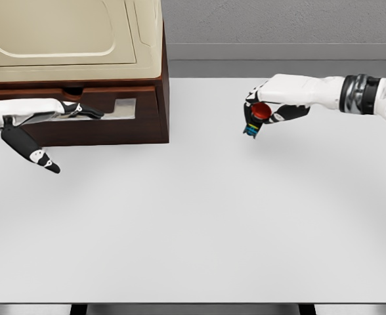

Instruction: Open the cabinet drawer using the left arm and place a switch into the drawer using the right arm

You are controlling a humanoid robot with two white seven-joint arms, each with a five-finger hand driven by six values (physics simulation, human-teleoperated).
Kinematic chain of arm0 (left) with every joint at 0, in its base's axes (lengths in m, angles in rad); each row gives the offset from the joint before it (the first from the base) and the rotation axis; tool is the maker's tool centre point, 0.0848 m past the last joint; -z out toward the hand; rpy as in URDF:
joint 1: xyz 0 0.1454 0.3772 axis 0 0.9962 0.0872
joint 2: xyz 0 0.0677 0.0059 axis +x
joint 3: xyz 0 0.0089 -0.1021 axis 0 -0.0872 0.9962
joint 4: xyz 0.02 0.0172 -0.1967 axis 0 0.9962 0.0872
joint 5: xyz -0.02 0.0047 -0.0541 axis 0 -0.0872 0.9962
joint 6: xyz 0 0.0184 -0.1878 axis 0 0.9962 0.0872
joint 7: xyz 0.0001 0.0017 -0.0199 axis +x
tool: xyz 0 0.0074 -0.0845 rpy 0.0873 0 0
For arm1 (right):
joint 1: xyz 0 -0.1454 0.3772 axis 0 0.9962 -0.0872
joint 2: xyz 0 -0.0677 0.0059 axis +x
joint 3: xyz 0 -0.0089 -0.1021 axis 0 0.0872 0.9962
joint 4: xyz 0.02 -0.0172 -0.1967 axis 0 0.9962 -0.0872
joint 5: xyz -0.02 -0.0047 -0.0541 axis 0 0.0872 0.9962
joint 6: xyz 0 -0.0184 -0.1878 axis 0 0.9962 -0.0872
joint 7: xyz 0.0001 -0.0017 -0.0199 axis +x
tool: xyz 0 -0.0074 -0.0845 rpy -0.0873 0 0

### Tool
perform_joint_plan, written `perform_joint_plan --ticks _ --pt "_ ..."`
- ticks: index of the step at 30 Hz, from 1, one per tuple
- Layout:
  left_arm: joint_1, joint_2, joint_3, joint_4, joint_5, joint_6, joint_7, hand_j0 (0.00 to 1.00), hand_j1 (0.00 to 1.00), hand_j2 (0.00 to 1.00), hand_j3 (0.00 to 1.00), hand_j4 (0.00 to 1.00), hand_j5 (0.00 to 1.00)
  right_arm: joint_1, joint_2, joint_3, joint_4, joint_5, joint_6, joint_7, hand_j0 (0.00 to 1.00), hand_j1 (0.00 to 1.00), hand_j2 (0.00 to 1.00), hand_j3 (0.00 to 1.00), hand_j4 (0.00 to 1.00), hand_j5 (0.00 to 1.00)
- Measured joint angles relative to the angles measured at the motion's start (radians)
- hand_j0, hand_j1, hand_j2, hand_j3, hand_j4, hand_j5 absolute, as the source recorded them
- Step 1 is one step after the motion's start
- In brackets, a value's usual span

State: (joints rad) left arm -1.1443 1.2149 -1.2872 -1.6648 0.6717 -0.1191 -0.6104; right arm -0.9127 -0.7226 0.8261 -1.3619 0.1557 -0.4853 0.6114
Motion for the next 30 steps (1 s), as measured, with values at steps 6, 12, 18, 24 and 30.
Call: perform_joint_plan --ticks 6,12,18,24,30 --pt "0.000 0.022 -0.002 -0.029 -0.002 0.000 -0.001 1.00 1.00 1.00 1.00 1.00 1.00 -0.006 0.014 0.003 -0.010 0.000 0.000 0.000 0.44 0.44 0.44 0.44 0.44 0.44" --pt "0.012 0.045 0.002 -0.053 0.017 0.001 0.000 1.00 1.00 1.00 1.00 1.00 1.00 -0.025 0.035 0.015 -0.012 -0.001 0.001 0.000 0.44 0.44 0.44 0.44 0.44 0.44" --pt "0.014 0.049 0.001 -0.061 0.014 0.001 0.000 1.00 1.00 1.00 1.00 1.00 1.00 -0.048 0.063 0.034 -0.011 -0.006 0.005 0.000 0.44 0.44 0.44 0.44 0.44 0.44" --pt "0.014 0.067 0.000 -0.079 0.027 0.000 -0.002 1.00 1.00 1.00 1.00 1.00 1.00 -0.061 0.083 0.047 -0.011 -0.031 0.004 0.000 0.44 0.44 0.44 0.44 0.44 0.44" --pt "0.015 0.074 -0.002 -0.084 0.031 0.000 -0.001 1.00 1.00 1.00 1.00 1.00 1.00 -0.069 0.094 0.049 -0.004 -0.036 0.006 0.000 0.44 0.44 0.44 0.44 0.44 0.44"
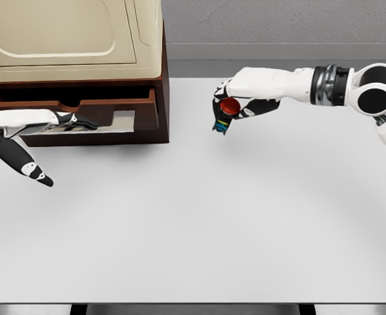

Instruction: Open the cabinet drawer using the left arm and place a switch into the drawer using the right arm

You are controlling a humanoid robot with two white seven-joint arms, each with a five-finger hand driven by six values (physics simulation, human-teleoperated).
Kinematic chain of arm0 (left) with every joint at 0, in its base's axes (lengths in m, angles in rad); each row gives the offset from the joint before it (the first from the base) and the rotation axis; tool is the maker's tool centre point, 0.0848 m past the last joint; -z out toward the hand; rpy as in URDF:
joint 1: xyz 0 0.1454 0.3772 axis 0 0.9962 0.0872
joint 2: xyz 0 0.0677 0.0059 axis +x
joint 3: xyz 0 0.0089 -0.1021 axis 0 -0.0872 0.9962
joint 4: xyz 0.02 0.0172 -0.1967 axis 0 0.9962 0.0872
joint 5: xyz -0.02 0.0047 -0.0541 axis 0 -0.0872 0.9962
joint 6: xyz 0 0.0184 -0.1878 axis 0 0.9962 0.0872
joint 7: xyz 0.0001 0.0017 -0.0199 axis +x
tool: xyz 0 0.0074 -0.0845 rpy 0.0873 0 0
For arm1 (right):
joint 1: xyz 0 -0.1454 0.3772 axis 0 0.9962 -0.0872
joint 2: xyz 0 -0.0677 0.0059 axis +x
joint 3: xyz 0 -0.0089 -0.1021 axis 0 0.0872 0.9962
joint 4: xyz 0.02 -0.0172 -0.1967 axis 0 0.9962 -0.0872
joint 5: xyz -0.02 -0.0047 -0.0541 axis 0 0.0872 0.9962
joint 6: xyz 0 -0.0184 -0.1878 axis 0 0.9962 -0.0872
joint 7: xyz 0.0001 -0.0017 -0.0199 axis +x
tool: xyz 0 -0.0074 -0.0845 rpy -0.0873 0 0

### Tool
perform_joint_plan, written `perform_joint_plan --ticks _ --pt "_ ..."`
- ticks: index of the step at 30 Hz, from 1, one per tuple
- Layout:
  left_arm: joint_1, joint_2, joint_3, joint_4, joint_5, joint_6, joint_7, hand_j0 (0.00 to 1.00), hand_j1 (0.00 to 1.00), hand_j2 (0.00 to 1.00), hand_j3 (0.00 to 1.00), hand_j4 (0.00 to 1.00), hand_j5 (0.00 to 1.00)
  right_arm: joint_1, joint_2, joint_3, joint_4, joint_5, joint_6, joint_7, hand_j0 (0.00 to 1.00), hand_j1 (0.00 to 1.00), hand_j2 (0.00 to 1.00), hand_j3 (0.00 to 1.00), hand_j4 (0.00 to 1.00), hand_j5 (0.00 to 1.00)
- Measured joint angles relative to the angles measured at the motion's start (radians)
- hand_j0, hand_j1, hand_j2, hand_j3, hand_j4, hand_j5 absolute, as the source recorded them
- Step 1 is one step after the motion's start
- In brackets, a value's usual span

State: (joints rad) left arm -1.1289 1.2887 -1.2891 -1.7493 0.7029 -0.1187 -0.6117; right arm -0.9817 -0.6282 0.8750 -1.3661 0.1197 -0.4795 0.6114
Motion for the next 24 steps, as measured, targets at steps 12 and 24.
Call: perform_joint_plan --ticks 12,24 --pt "0.011 0.021 0.002 -0.015 0.017 0.000 0.002 1.00 1.00 1.00 1.00 1.00 1.00 -0.037 0.057 0.015 0.062 -0.001 0.003 0.000 0.43 0.43 0.43 0.43 0.43 0.43" --pt "0.012 0.030 -0.001 -0.017 0.014 -0.001 0.001 1.00 1.00 1.00 1.00 1.00 1.00 -0.049 0.075 0.015 0.087 -0.001 0.003 0.000 0.43 0.43 0.43 0.43 0.43 0.43"
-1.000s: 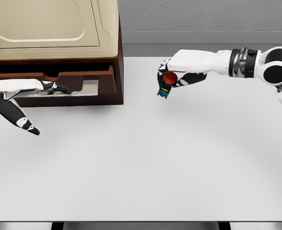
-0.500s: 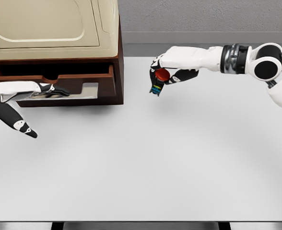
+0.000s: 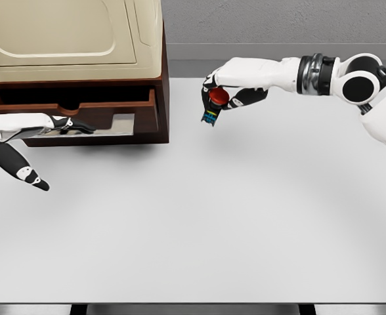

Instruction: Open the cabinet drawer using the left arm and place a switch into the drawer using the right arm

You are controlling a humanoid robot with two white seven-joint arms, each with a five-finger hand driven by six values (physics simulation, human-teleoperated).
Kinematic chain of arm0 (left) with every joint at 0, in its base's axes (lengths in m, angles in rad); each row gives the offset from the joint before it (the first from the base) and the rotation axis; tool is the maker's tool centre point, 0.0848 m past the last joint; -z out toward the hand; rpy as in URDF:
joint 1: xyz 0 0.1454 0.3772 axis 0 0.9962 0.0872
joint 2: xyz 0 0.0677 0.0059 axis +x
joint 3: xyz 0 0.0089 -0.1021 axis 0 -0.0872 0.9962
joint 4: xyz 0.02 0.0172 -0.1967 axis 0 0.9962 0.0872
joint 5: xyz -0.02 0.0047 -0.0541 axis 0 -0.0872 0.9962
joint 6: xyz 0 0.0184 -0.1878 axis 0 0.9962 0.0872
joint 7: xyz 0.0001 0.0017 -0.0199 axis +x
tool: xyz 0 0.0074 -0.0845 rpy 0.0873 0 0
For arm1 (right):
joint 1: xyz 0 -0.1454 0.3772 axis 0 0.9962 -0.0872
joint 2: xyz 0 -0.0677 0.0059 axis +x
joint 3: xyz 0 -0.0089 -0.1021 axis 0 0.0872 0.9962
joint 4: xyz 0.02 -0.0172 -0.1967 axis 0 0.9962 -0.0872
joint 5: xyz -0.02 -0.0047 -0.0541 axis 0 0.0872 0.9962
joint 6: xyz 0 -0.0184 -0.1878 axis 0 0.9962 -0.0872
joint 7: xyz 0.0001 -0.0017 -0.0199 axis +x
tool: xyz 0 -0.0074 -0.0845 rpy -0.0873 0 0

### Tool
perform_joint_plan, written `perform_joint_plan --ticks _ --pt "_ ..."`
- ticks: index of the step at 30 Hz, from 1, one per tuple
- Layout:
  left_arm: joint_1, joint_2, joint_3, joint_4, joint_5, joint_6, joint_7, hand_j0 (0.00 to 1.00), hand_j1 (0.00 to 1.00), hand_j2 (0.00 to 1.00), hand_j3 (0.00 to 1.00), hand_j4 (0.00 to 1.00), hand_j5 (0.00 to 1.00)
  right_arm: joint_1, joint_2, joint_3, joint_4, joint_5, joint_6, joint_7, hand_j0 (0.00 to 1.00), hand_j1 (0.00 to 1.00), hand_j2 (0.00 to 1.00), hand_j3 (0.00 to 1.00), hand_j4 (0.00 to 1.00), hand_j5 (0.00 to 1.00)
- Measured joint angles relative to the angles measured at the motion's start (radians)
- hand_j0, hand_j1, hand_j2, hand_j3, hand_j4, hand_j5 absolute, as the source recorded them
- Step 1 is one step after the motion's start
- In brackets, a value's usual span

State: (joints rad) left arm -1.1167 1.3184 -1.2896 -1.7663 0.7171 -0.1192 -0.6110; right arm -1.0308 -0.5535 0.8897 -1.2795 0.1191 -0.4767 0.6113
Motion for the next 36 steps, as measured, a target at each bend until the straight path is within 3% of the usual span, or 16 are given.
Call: perform_joint_plan --ticks 36 --pt "0.015 0.025 -0.010 0.001 0.069 0.000 0.004 1.00 1.00 1.00 1.00 1.00 1.00 -0.018 0.005 -0.002 -0.006 0.000 -0.001 0.000 0.43 0.43 0.43 0.43 0.43 0.43"
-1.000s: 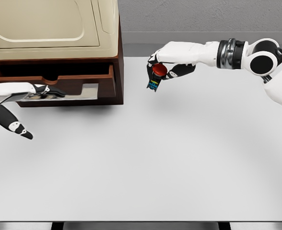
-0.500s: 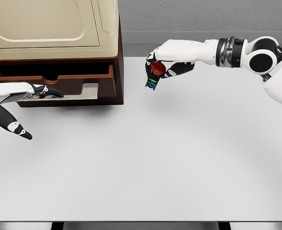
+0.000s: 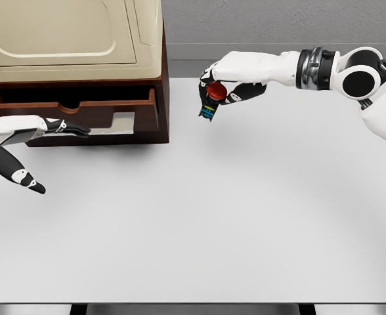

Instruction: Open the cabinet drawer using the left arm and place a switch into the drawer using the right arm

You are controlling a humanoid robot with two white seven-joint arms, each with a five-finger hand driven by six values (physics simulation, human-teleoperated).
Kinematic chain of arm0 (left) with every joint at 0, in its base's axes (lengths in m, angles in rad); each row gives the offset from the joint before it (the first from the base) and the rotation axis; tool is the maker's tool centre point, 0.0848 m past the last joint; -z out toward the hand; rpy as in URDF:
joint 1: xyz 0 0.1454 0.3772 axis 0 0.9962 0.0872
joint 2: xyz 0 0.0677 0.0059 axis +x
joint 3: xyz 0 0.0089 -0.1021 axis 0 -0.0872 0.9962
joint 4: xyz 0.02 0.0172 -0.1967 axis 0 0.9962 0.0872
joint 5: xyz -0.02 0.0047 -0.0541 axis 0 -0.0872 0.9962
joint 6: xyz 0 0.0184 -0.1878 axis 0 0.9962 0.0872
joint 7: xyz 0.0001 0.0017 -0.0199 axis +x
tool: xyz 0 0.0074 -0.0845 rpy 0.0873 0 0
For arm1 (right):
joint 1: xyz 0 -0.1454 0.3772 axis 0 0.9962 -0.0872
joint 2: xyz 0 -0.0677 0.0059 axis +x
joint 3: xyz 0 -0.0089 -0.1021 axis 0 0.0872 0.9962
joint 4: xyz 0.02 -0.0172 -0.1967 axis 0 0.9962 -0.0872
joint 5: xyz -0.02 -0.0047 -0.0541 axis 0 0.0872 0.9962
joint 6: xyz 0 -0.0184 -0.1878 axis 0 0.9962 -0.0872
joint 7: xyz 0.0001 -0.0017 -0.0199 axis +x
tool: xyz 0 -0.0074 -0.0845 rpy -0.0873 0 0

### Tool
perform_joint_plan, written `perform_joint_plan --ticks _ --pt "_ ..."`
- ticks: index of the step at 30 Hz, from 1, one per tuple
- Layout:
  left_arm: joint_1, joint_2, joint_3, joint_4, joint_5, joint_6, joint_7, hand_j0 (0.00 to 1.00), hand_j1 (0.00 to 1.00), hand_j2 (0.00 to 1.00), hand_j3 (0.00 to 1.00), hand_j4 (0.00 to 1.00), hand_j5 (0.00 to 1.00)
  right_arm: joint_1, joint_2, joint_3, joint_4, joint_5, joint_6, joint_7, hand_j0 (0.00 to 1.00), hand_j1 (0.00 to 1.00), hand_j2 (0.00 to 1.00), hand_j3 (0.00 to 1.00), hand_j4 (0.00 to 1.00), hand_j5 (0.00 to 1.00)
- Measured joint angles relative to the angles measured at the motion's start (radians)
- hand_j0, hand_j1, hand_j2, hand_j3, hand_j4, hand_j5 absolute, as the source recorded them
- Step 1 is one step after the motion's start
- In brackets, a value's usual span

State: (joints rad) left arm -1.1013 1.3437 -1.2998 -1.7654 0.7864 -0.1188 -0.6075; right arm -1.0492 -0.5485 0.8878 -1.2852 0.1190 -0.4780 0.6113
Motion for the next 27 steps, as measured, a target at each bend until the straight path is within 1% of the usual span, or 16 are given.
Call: perform_joint_plan --ticks 20,25,27 --pt "0.006 0.009 -0.012 0.001 0.157 -0.001 -0.003 1.00 1.00 1.00 1.00 1.00 1.00 -0.008 0.000 0.000 -0.004 0.000 0.001 0.000 0.43 0.43 0.43 0.43 0.43 0.43" --pt "0.014 0.012 -0.011 0.000 0.191 0.000 -0.003 1.00 1.00 1.00 1.00 1.00 1.00 -0.011 0.001 0.000 -0.004 0.000 0.002 0.000 0.43 0.43 0.43 0.43 0.43 0.43" --pt "0.025 0.013 -0.008 -0.001 0.209 0.000 -0.002 1.00 1.00 1.00 1.00 1.00 1.00 -0.011 0.001 0.000 -0.004 0.000 0.001 0.000 0.43 0.43 0.43 0.43 0.43 0.43"
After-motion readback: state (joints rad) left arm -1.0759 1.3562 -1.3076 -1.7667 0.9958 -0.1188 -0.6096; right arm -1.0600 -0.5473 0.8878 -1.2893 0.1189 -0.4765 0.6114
